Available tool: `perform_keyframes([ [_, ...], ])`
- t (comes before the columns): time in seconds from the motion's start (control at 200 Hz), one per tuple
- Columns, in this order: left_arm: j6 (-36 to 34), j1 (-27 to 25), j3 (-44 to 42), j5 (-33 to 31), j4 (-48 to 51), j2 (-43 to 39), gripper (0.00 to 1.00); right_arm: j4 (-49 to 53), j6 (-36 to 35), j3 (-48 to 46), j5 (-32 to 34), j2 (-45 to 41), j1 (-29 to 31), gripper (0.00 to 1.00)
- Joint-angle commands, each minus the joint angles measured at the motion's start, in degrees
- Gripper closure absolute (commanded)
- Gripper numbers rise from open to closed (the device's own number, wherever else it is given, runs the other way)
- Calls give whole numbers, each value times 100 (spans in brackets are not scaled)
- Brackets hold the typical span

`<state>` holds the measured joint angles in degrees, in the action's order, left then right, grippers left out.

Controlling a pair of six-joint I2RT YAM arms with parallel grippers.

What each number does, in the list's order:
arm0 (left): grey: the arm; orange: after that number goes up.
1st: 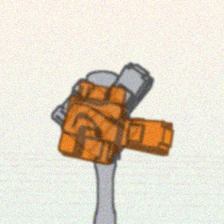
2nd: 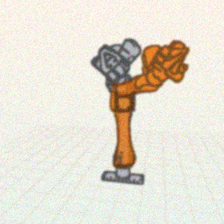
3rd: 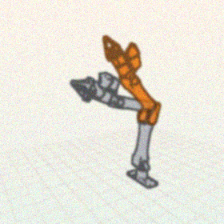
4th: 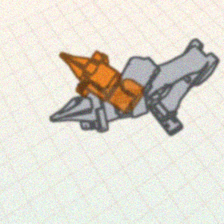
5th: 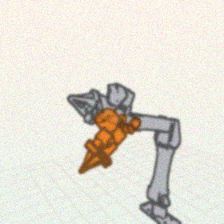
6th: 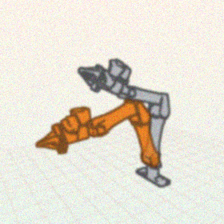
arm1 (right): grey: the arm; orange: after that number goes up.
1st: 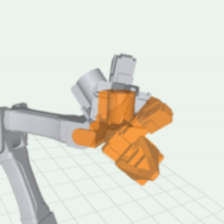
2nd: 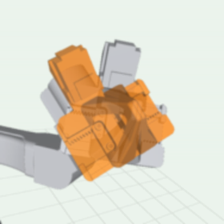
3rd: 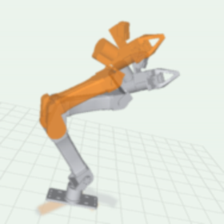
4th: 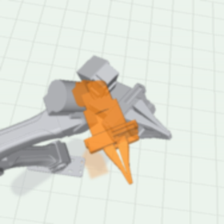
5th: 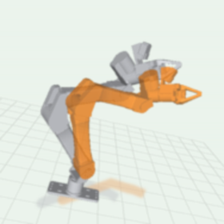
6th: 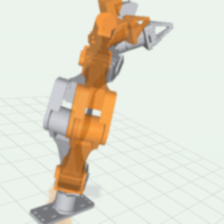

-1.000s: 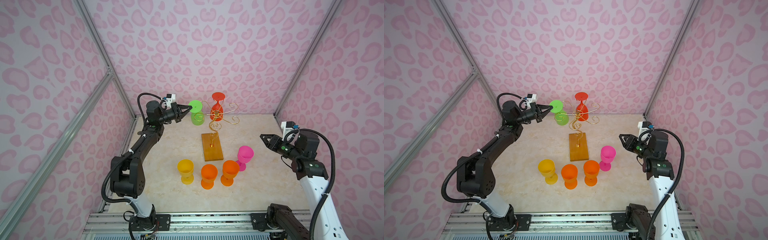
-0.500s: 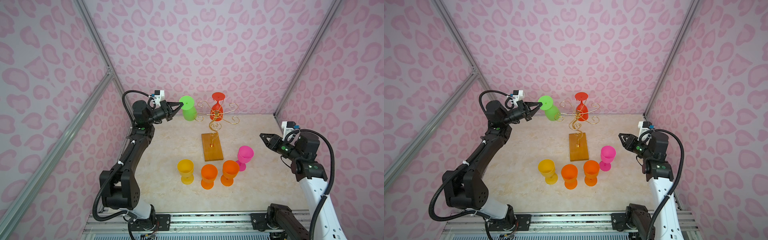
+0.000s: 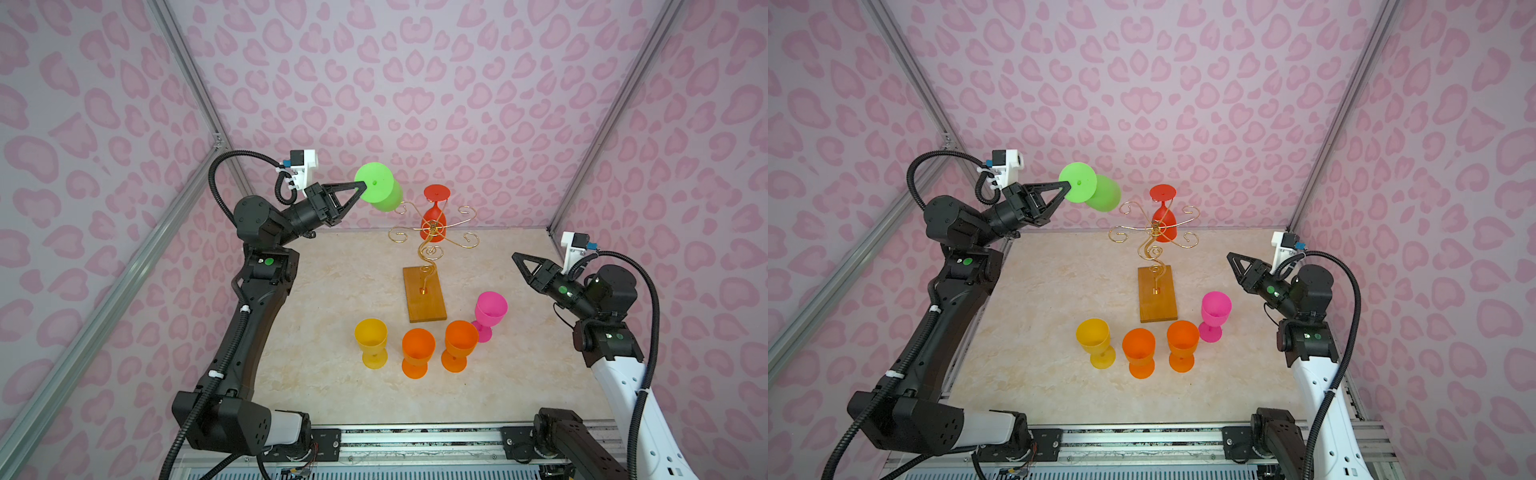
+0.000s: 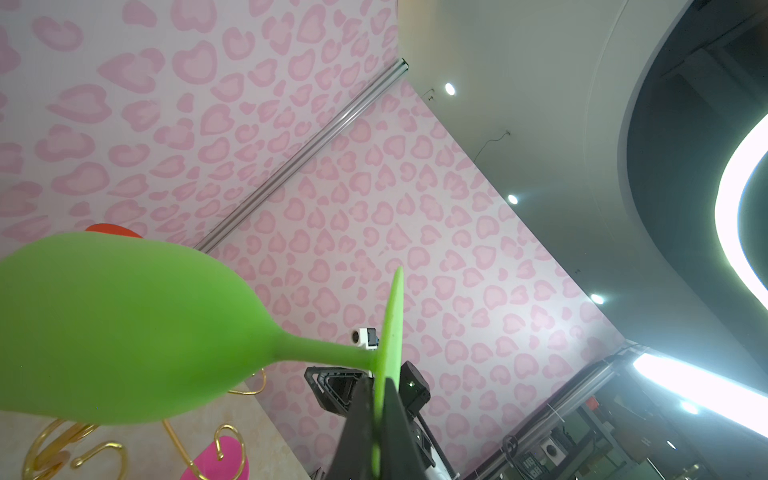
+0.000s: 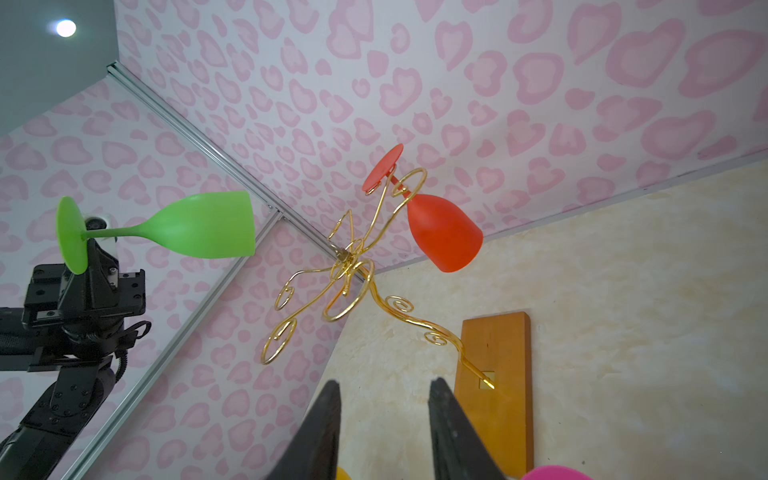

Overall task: Take the wine glass off the wine glass rack
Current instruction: 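Raise the green glass toward the right gripper while the right gripper approaches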

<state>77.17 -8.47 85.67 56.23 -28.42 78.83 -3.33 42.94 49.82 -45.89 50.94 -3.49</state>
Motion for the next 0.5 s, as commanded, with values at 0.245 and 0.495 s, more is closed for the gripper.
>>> perform_keyframes([
  [0.245, 325, -796, 161, -165, -673, 115, 98, -2010, 503, 240, 300, 643, 982, 62],
  [0.495, 1219, -1298, 76, -204, -1796, 558, 98, -3410, 1173, 340, 161, 1282, 1173, 59],
])
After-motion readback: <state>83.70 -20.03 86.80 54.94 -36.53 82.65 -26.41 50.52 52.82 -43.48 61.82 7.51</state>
